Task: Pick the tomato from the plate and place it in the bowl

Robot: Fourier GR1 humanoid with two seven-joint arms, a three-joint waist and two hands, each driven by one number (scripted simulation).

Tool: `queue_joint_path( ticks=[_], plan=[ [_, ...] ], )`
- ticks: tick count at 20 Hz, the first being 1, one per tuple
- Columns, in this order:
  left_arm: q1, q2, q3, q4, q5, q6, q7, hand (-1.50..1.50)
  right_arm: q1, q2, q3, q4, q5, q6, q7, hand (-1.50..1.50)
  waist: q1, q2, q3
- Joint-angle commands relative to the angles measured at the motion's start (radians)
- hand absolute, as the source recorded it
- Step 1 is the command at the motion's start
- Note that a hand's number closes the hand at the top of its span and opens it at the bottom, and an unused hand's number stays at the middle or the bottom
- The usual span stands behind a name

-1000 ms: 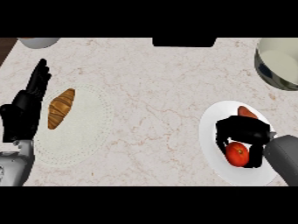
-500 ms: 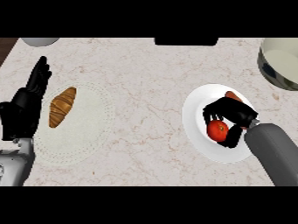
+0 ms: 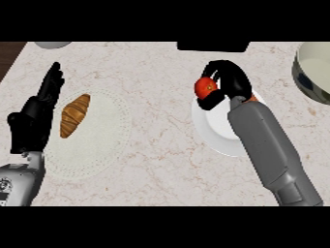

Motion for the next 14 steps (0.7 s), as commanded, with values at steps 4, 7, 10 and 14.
queue_joint_path(
  ticks=[4, 7, 10, 14],
  plan=[
    [0.004, 0.021, 0.031, 0.021, 0.017, -0.02, -0.032, 0.0, -0.223, 0.085, -0.04, 0.018, 0.155, -0.409, 0.383, 1.5, 0.004, 0.0, 0.001],
    [-0.019, 0.005, 0.027, 0.046, -0.001, -0.004, -0.041, 0.0, -0.316, 0.077, -0.053, 0.116, 0.266, -0.47, 0.525, 1.5, -0.012, 0.006, 0.001],
    [-0.017, 0.024, 0.047, 0.014, 0.012, -0.018, 0.013, 0.0, -0.362, 0.032, -0.059, 0.129, 0.321, -0.457, 0.625, 1.5, -0.027, -0.004, 0.002],
    [-0.006, 0.015, 0.04, 0.016, 0.012, -0.036, -0.012, 0.0, -0.347, -0.035, -0.126, 0.21, 0.298, -0.557, 0.532, 1.5, -0.025, 0.004, 0.003]
  ],
)
